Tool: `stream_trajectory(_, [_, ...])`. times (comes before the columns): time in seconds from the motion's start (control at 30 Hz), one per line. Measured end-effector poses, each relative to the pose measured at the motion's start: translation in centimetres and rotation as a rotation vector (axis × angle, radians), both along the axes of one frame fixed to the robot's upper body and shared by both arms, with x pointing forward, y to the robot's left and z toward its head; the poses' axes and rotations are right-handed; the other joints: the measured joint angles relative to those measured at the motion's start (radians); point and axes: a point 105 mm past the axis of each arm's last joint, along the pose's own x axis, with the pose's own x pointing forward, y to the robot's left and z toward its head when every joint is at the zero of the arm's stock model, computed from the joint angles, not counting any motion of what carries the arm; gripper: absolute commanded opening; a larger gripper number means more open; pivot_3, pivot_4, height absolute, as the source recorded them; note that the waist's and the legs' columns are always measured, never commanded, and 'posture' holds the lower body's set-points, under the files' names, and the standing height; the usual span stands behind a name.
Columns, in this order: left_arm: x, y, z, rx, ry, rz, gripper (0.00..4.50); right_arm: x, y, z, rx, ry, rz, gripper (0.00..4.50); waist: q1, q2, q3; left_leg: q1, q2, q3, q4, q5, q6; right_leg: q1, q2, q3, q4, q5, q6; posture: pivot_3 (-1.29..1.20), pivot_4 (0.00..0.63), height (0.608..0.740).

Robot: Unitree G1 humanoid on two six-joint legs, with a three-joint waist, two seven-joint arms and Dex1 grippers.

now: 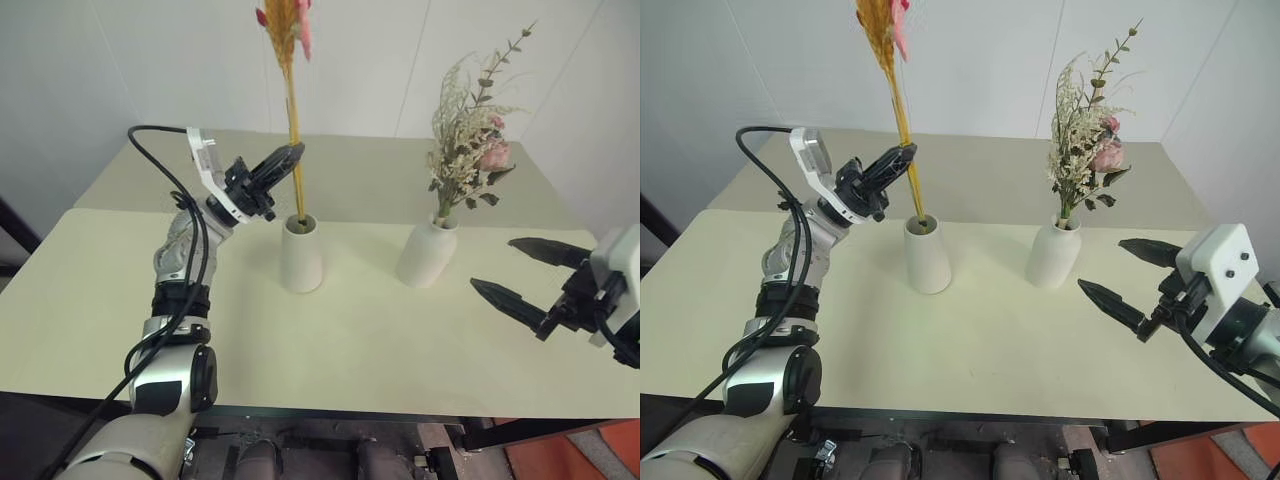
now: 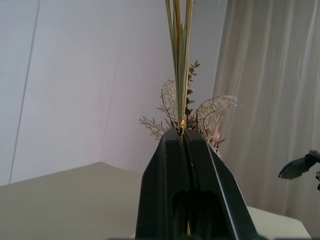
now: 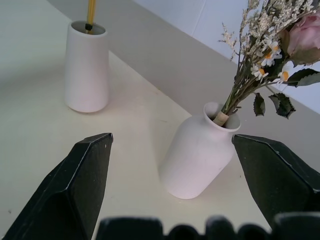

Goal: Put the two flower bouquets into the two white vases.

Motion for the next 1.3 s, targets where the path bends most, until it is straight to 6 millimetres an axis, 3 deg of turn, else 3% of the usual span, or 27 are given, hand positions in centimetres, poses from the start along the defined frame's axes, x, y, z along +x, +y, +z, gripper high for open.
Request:
stream_trajectory(0.2, [-0.5, -0.6, -2.5, 0.100, 0.024, -0.045, 1.95, 0.0, -0.1, -0.1, 0.000, 0.002, 0.001, 4.50, -0.001, 0.000, 0.000, 0.000, 0.000, 0.000, 0.000, 0.000, 0.000, 0.000, 0.000, 0.000, 0.000, 0.000, 0.000, 0.00, 0.150, 0.740])
stream_trajectory(0.4, [-1.0, 0.4, -2.5, 0.148, -0.006, -0.016, 4.00, -0.1, 0.0, -0.1, -0.005, -0.001, 0.021, 4.50, -0.002, 0.000, 0.000, 0.000, 0.000, 0.000, 0.000, 0.000, 0.000, 0.000, 0.000, 0.000, 0.000, 0.000, 0.000, 0.00, 0.150, 0.740])
stream_trajectory(0.47, [-1.1, 1.1, -2.9, 0.173, 0.000, 0.013, 4.46, -0.1, 0.1, 0.0, -0.006, -0.003, 0.025, 4.50, -0.003, 0.000, 0.000, 0.000, 0.000, 0.000, 0.000, 0.000, 0.000, 0.000, 0.000, 0.000, 0.000, 0.000, 0.000, 0.00, 0.150, 0.740])
stream_trajectory(0.63, [-2.3, 3.8, -2.5, 0.162, 0.007, 0.055, 4.46, -0.4, 0.2, -0.4, -0.008, 0.012, 0.042, 4.50, -0.003, 0.000, 0.000, 0.000, 0.001, 0.000, 0.000, 0.000, 0.000, -0.001, 0.000, 0.000, 0.000, 0.000, 0.000, 0.00, 0.150, 0.740])
stream_trajectory(0.9, [-5.6, 10.9, 0.9, 0.111, -0.056, 0.205, 4.46, -0.9, 0.1, -0.4, -0.019, 0.010, 0.091, 4.50, -0.005, 0.000, 0.000, 0.001, 0.001, 0.000, 0.000, 0.000, 0.000, 0.000, 0.000, -0.001, 0.000, 0.000, 0.000, 0.00, 0.150, 0.740])
stream_trajectory(1.07, [-6.4, 13.2, 0.3, 0.200, -0.032, 0.286, 4.46, -1.1, -0.3, 0.0, -0.026, -0.012, 0.114, 4.50, 0.000, 0.000, 0.000, 0.001, 0.001, 0.000, 0.000, 0.000, 0.000, 0.000, 0.000, -0.001, 0.000, 0.000, -0.001, 0.00, 0.150, 0.740])
stream_trajectory(1.3, [-7.5, 14.3, -0.1, 0.264, -0.029, 0.321, 4.46, -1.0, -0.7, 0.1, -0.027, -0.012, 0.130, 4.50, -0.001, 0.000, -0.001, 0.001, 0.002, 0.001, 0.000, 0.000, 0.000, 0.000, 0.000, -0.001, 0.000, -0.002, -0.003, 0.00, 0.150, 0.740])
